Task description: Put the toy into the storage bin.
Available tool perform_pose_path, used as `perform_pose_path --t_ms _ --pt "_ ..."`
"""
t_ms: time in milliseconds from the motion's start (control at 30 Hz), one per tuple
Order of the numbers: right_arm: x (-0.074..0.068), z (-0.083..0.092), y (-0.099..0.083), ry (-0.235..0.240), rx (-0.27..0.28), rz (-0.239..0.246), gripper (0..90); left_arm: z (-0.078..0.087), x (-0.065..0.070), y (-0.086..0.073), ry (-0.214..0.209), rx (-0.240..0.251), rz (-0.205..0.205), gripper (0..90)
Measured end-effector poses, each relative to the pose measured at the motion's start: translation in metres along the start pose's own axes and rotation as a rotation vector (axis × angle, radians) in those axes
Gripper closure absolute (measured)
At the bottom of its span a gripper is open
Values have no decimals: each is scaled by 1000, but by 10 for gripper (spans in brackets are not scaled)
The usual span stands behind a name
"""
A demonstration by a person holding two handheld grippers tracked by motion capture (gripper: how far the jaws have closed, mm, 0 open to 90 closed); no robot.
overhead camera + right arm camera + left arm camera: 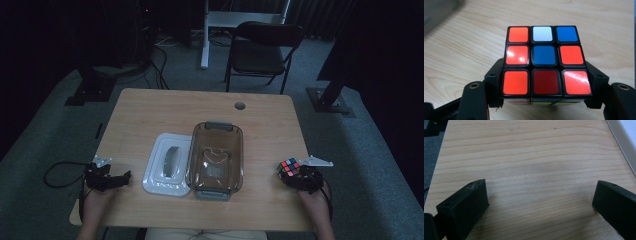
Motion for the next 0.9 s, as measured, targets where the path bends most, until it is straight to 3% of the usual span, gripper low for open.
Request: perform_pose_path --t_ms 400,667,900 --pt "-18 19 40 74 53 62 337 0 2 0 -11 0 -14 6" --pt "-38 36 70 135 92 145 337 0 2 0 -15 1 -18 6" --pt "-67 47 98 201 118 245 337 0 2 0 -18 2 -20 6"
Point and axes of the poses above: each handheld gripper's, and its own axes: z roughly backward along the jaws, y roughly out of its top, x roughly to its right, the point moved 5 cm from there along -z, roughly forward along the jaws, and after that the axes turned 7 degrees about y, right-handed, at the moved point
